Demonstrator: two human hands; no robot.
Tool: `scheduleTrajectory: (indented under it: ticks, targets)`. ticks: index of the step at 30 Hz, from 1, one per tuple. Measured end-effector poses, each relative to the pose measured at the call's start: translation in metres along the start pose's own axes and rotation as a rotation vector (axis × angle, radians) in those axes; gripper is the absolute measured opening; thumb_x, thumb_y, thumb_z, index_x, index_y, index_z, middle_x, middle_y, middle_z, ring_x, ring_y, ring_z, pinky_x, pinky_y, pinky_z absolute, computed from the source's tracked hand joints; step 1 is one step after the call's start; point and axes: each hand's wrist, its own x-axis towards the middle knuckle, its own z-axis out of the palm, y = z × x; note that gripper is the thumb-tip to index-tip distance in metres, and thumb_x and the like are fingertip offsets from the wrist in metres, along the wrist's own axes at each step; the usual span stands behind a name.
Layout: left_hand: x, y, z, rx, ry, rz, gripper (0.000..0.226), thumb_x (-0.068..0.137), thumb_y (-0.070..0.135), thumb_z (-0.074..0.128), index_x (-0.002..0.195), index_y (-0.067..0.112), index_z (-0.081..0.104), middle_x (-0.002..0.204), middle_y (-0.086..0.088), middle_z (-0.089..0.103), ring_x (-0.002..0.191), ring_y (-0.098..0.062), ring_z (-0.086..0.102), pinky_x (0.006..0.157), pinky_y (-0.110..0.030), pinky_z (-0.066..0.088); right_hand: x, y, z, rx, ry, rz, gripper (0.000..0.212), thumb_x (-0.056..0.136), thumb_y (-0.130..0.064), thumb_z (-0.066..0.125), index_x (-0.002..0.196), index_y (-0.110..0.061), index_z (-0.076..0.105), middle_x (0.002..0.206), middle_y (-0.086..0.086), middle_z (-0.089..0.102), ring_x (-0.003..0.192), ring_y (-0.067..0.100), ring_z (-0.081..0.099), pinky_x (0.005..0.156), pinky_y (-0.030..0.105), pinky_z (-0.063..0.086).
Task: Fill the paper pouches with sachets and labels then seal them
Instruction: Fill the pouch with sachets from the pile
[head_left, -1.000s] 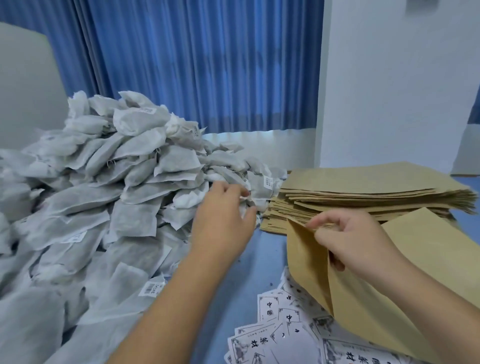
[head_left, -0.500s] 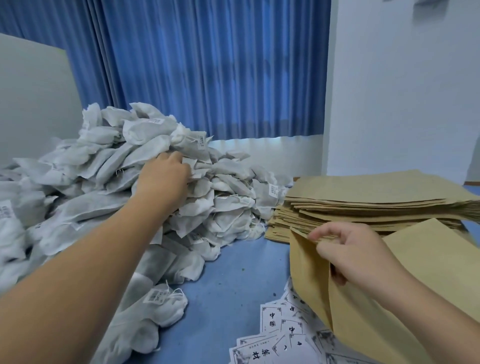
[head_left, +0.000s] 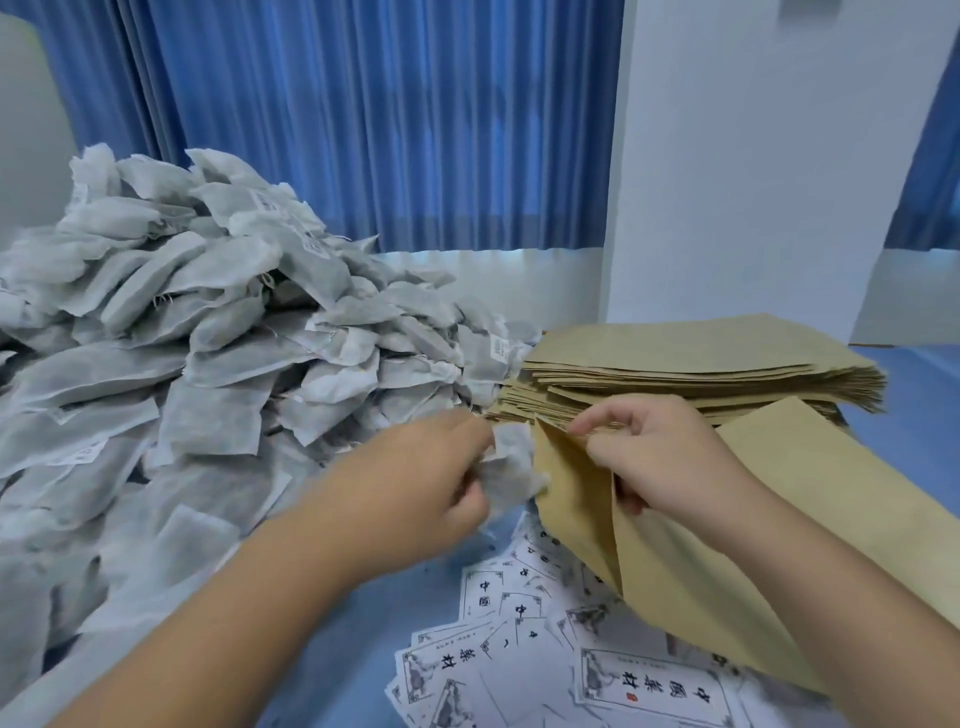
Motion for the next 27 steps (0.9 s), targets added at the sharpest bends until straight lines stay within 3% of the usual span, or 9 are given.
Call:
scheduleTrajectory:
  ticks: [3, 6, 10, 14, 16, 18, 22, 25, 27]
  targets:
    - [-0.014, -0.002, 0.013, 0.017, -0.194, -0.071, 0.016, 0.084, 0.016, 0.045, 0.096, 0.027, 0.046, 0.103, 0.010, 0.045, 0.092, -0.013, 0.051, 0.076, -0.029, 0.043, 0.002, 0.003, -0.002, 0.006, -0.007, 0.002, 0.023, 0.078, -0.006, 0.056, 0.080, -0.023, 0.071, 0.040, -0.003, 0.050, 0.033, 0.014, 0.046, 0.037, 0.015, 0.033]
    - [-0.025, -0.002, 0.017, 0.053, -0.374, -0.158, 0.018, 0.079, 0.028, 0.052, 0.094, 0.031, 0.043, 0.102, 0.013, 0.036, 0.088, -0.010, 0.048, 0.069, -0.029, 0.044, 0.003, 0.004, -0.002, 0.009, -0.012, 0.001, 0.023, 0.077, -0.006, 0.056, 0.080, -0.023, 0.070, 0.040, -0.003, 0.050, 0.034, 0.015, 0.046, 0.037, 0.015, 0.034]
    - [-0.025, -0.001, 0.026, 0.123, -0.408, -0.250, 0.054, 0.069, 0.044, 0.061, 0.113, 0.036, 0.030, 0.107, 0.009, 0.029, 0.094, -0.014, 0.043, 0.061, -0.029, 0.038, 0.002, 0.004, -0.001, -0.010, -0.019, 0.001, 0.024, 0.076, -0.006, 0.054, 0.081, -0.024, 0.070, 0.040, -0.003, 0.051, 0.034, 0.015, 0.048, 0.037, 0.014, 0.034]
    - [-0.011, -0.009, 0.036, 0.197, -0.433, -0.250, 0.086, 0.071, 0.051, 0.057, 0.142, 0.040, 0.010, 0.125, 0.006, 0.037, 0.115, -0.020, 0.044, 0.076, -0.031, 0.041, 0.001, 0.003, -0.001, -0.007, -0.031, -0.004, 0.026, 0.076, -0.004, 0.053, 0.082, -0.022, 0.070, 0.039, -0.003, 0.049, 0.033, 0.015, 0.047, 0.037, 0.016, 0.034]
    - [-0.003, -0.013, 0.036, 0.203, -0.469, -0.316, 0.080, 0.073, 0.053, 0.055, 0.143, 0.036, 0.021, 0.120, 0.005, 0.043, 0.117, -0.020, 0.045, 0.081, -0.033, 0.041, 0.001, 0.003, -0.002, -0.017, -0.033, -0.011, 0.027, 0.075, -0.004, 0.052, 0.082, -0.023, 0.070, 0.040, -0.002, 0.050, 0.034, 0.015, 0.047, 0.037, 0.016, 0.034]
    - [0.003, -0.014, 0.038, 0.170, -0.471, -0.352, 0.053, 0.075, 0.050, 0.055, 0.122, 0.029, 0.044, 0.106, 0.004, 0.042, 0.106, -0.019, 0.046, 0.078, -0.032, 0.040, 0.002, 0.003, -0.003, -0.024, -0.033, -0.012, 0.028, 0.074, -0.004, 0.052, 0.081, -0.024, 0.070, 0.041, -0.002, 0.050, 0.035, 0.015, 0.047, 0.038, 0.017, 0.034]
    - [0.007, -0.013, 0.046, 0.019, -0.502, -0.407, 0.033, 0.078, 0.035, 0.055, 0.108, 0.024, 0.047, 0.106, 0.003, 0.047, 0.096, -0.018, 0.051, 0.080, -0.033, 0.048, 0.001, 0.004, -0.003, -0.025, -0.040, -0.011, 0.027, 0.075, -0.004, 0.052, 0.082, -0.023, 0.070, 0.041, -0.001, 0.050, 0.034, 0.015, 0.047, 0.038, 0.017, 0.034]
    - [0.010, -0.016, 0.041, 0.017, -0.323, -0.389, 0.020, 0.080, 0.022, 0.052, 0.098, 0.023, 0.045, 0.094, 0.002, 0.052, 0.083, -0.019, 0.050, 0.059, -0.027, 0.036, 0.002, 0.005, -0.003, -0.027, -0.046, -0.005, 0.026, 0.075, -0.005, 0.053, 0.083, -0.023, 0.071, 0.042, -0.001, 0.051, 0.035, 0.015, 0.048, 0.038, 0.018, 0.035]
    - [0.011, -0.019, 0.035, -0.094, -0.085, -0.346, 0.019, 0.080, 0.021, 0.055, 0.092, 0.027, 0.042, 0.084, 0.008, 0.052, 0.077, -0.015, 0.050, 0.057, -0.029, 0.032, 0.003, 0.005, -0.004, -0.024, -0.049, -0.003, 0.026, 0.075, -0.005, 0.053, 0.082, -0.023, 0.071, 0.043, 0.000, 0.051, 0.035, 0.015, 0.049, 0.038, 0.017, 0.035]
